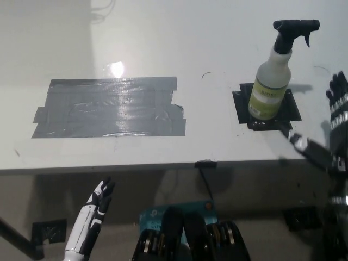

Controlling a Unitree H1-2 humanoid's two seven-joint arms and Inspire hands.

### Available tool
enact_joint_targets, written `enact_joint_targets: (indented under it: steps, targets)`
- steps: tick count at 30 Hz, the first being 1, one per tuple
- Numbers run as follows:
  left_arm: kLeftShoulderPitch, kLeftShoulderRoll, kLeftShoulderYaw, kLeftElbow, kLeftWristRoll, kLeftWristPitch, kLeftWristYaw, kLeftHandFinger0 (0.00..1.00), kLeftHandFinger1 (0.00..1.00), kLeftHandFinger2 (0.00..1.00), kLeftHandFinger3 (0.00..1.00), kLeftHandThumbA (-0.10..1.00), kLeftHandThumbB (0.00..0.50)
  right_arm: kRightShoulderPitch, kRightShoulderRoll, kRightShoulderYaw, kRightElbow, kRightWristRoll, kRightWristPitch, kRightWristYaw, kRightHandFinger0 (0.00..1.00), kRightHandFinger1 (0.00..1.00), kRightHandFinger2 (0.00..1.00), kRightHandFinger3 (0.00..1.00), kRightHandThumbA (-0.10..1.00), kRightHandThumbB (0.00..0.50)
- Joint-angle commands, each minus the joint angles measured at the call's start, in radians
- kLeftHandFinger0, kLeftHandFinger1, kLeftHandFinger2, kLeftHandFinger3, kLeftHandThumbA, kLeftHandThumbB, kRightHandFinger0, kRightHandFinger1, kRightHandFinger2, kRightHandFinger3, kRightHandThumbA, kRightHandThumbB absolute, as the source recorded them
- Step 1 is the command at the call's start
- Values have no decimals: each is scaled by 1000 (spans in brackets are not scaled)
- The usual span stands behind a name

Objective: A person hands a spray bottle to the robot which it grabs with its right hand and places on the black spot infront of it on the table

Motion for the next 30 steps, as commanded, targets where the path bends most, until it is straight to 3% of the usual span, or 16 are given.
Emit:
enact_joint_targets:
  steps: [1,4,9,13,15,17,23,26,30]
  targets:
    - [-13,15,15,-33,-10,-26,-8,1000,1000,1000,1000,1000,21,182,28,73,-244,-10,21,103,1000,1000,1000,1000,1000,474]
    - [-9,18,25,-29,-20,-33,-5,1000,1000,1000,1000,1000,18,261,43,110,-271,-31,-12,123,1000,1000,1000,1000,1000,499]
    - [-3,23,45,-21,-21,-52,1,1000,1000,1000,1000,1000,6,362,54,149,-247,-32,-41,156,1000,1000,1000,1000,1000,477]
    - [-2,23,56,-29,-33,-43,-4,1000,1000,1000,1000,1000,16,432,65,155,-219,-52,-40,167,1000,1000,1000,1000,1000,499]
    - [-2,22,60,-29,-39,-45,-3,1000,1000,1000,1000,1000,10,441,66,151,-205,-58,-36,168,1000,1000,1000,1000,1000,500]
    - [5,19,62,-20,-43,-58,0,1000,1000,1000,1000,1000,38,447,56,138,-186,-55,-25,179,1000,1000,1000,1000,1000,500]
    - [25,13,55,-26,-39,-56,-4,1000,1000,1000,1000,1000,32,428,45,109,-145,-27,-18,202,1000,1000,1000,1000,1000,467]
    - [34,9,51,-30,-28,-52,-1,1000,1000,1000,1000,1000,26,417,49,93,-122,-43,-29,204,1000,1000,1000,1000,1000,495]
    - [44,6,46,-31,-20,-56,2,1000,1000,1000,1000,1000,14,398,50,82,-83,-65,-57,215,1000,1000,1000,1000,1000,495]
